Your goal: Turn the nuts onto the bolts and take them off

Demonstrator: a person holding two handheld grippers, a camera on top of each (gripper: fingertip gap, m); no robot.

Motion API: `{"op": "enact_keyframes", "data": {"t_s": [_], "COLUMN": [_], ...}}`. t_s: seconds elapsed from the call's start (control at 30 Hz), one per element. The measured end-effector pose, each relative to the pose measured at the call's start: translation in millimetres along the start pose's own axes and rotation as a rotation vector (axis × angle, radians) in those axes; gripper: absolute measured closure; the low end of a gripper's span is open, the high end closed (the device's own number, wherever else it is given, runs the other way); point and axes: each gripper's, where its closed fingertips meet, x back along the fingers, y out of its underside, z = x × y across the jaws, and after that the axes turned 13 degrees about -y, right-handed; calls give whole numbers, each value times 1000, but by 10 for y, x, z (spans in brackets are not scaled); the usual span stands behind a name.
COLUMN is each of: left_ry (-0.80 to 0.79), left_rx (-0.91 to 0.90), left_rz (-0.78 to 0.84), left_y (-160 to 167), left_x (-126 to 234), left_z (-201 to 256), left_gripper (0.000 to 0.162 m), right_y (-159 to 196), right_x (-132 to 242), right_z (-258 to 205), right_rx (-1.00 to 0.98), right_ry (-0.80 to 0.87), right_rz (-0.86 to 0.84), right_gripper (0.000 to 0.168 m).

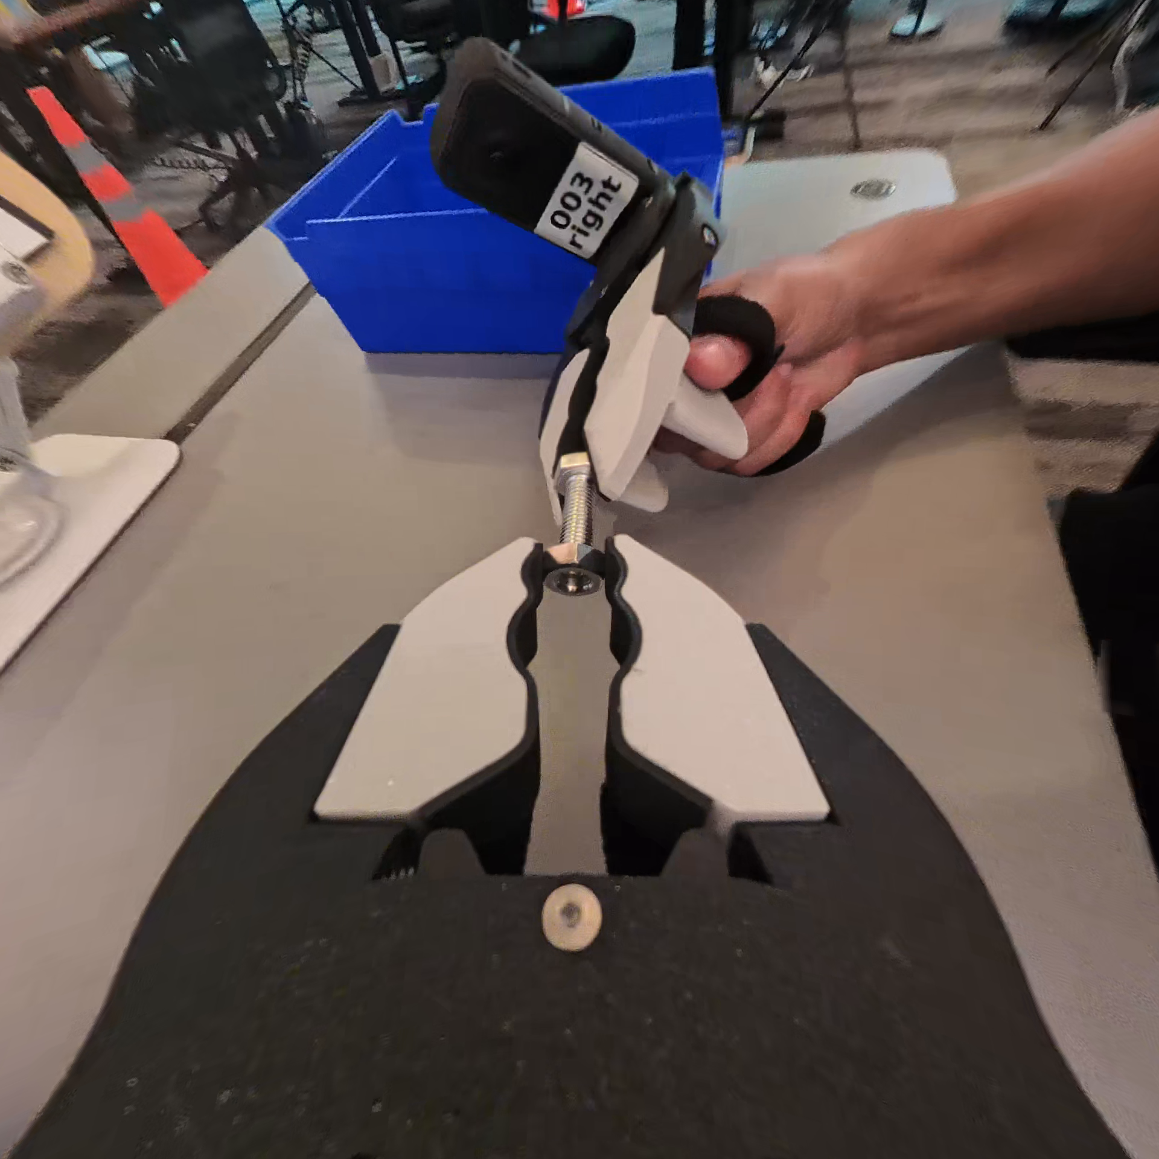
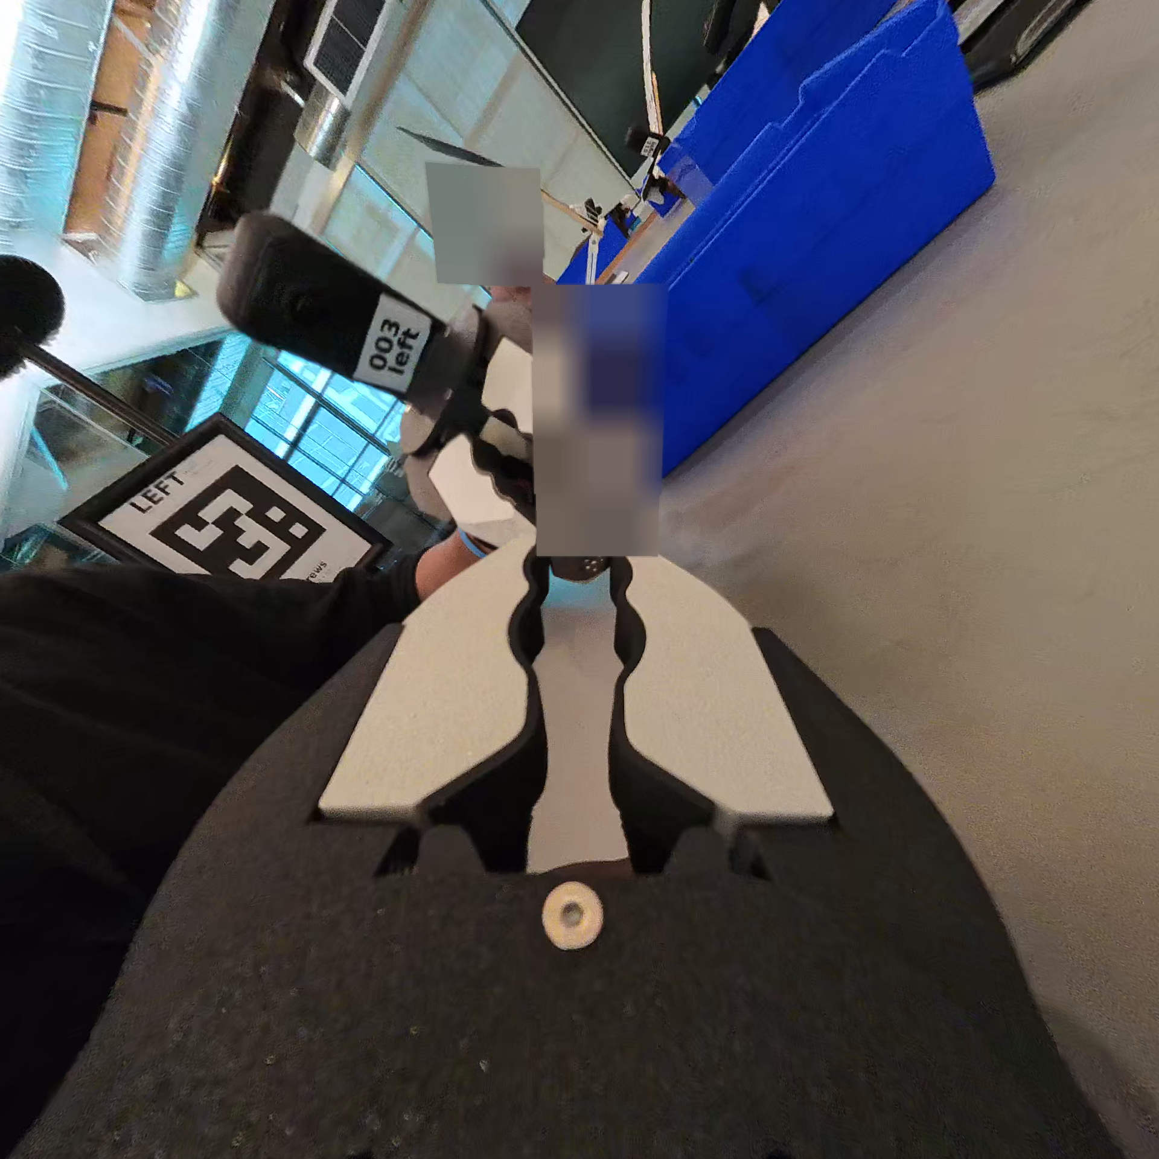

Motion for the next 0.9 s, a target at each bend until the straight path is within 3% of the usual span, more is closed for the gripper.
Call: {"op": "enact_keyframes", "data": {"t_s": [0.07,0.13,0.2,0.37,0.6,0.67,0.77,0.9], "left_ry": [33,90,125,389,530,486,299,-80], "left_rx": [6,122,273,752,913,844,572,-79], "left_rz": [-15,3,37,93,157,134,98,72], "left_y": [0,-63,-125,-167,-207,-181,-130,-114], "left_x": [20,75,143,140,81,68,52,59], "left_z": [59,91,43,50,68,72,67,33], "left_gripper": [137,111,104,114,145,145,145,145], "right_y": [-14,-58,-94,-142,-58,-54,-32,-42], "right_x": [1,15,31,23,3,5,2,-23], "right_z": [-24,-59,-92,-177,-129,-108,-71,-77], "right_rx": [13,46,97,321,409,388,290,32], "right_ry": [-13,-23,-17,45,115,119,97,-25], "right_rz": [11,25,25,-3,-86,-87,-73,31], "right_gripper": [150,150,150,149,150,150,150,150]}}
